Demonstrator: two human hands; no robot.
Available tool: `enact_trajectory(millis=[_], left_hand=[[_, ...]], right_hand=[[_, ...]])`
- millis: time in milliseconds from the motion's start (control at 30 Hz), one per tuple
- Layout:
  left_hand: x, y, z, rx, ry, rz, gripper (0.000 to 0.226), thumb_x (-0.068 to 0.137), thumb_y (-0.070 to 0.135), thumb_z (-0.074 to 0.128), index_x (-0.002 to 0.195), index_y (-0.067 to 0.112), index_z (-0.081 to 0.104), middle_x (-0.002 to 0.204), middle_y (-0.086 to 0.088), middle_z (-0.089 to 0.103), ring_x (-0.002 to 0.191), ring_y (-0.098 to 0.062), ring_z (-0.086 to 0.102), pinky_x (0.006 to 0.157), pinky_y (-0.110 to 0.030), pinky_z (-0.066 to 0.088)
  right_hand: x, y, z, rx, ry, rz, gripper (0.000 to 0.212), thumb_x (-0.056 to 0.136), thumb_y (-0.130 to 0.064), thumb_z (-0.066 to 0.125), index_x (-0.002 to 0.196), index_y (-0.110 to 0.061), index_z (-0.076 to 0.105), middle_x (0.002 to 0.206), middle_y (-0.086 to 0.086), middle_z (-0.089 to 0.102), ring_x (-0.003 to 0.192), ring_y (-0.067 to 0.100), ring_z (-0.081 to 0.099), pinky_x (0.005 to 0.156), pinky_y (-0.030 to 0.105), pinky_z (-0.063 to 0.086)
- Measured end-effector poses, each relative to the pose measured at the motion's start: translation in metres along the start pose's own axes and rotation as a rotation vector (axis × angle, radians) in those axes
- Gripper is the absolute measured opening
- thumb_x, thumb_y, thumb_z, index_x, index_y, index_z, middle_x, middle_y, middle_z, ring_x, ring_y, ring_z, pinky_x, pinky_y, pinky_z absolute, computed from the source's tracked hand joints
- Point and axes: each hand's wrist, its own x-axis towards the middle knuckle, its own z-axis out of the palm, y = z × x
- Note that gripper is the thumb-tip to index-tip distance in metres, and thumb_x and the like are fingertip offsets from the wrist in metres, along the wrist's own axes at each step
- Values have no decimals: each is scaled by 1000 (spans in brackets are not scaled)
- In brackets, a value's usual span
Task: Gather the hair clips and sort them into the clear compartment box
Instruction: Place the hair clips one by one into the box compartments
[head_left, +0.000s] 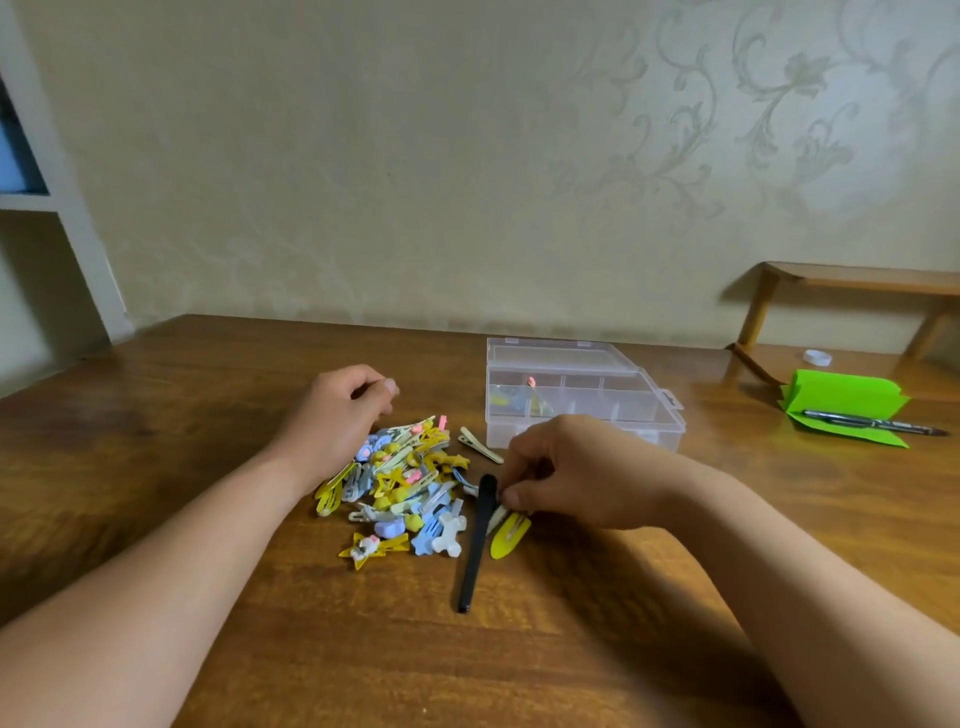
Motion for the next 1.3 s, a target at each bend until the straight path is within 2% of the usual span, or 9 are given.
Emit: enact_trajectory(millis=[100,233,433,667,767,900,1000,1100,1300], left_hand=[[-4,4,-1,26,13,-6,22,109,34,56,103,30,77,101,8,77,101,-15,72,97,-46,58],[-8,8,-1,46,32,-9,22,108,34,57,104,27,77,100,7,77,100,-16,72,97,-46,58],[-7,7,0,53,34,-15,22,109,34,56,105,28,77,101,7,77,102,-16,72,94,-42,57],[0,-1,2,16,18,-4,21,110,34,57,103,30,77,101,8,77,101,-12,72,91,-40,56],[5,-4,2,-4,20,-1,21,110,32,57,103,29,77,99,7,78,98,-14,72,88,-38,56],[7,-5,2,-33,19,-4,22,109,32,57,102,29,77,98,7,78,97,-14,72,91,-41,57],[8,-7,2,-55,19,-3,22,109,33,58,101,30,78,97,8,78,97,-14,72,92,-42,57],[8,-7,1,-53,17,0,22,109,34,58,101,30,78,96,8,78,97,-14,71,94,-43,57],[7,-6,1,-28,12,8,23,110,35,56,101,31,77,96,9,77,98,-12,71,93,-42,57]], right_hand=[[0,9,-2,-40,55,14,9,96,-38,76,103,-33,78,98,-16,72,90,3,65,77,24,52],[-3,12,-7,-119,49,1,6,95,-36,77,98,-33,72,91,-15,67,82,3,60,65,21,41],[-4,9,-7,-231,-12,-43,9,97,-29,70,103,-36,72,96,-16,65,85,4,60,69,23,46],[1,15,-35,113,474,20,4,94,-23,72,93,-24,75,84,-10,73,77,3,66,67,19,51],[24,32,-63,220,559,194,4,92,-22,74,90,-20,77,84,-1,77,80,18,72,71,36,60],[69,56,-78,97,477,394,11,87,-20,76,79,-15,81,79,7,78,69,22,68,63,33,57],[96,65,-73,4,338,469,16,83,-22,80,82,-6,82,80,10,80,65,21,64,68,39,62],[109,67,-64,-94,271,503,26,84,-25,80,87,0,78,70,8,69,61,23,57,61,34,51],[116,62,-59,-177,237,557,25,86,-27,75,72,-8,67,61,5,57,53,21,48,53,26,42]])
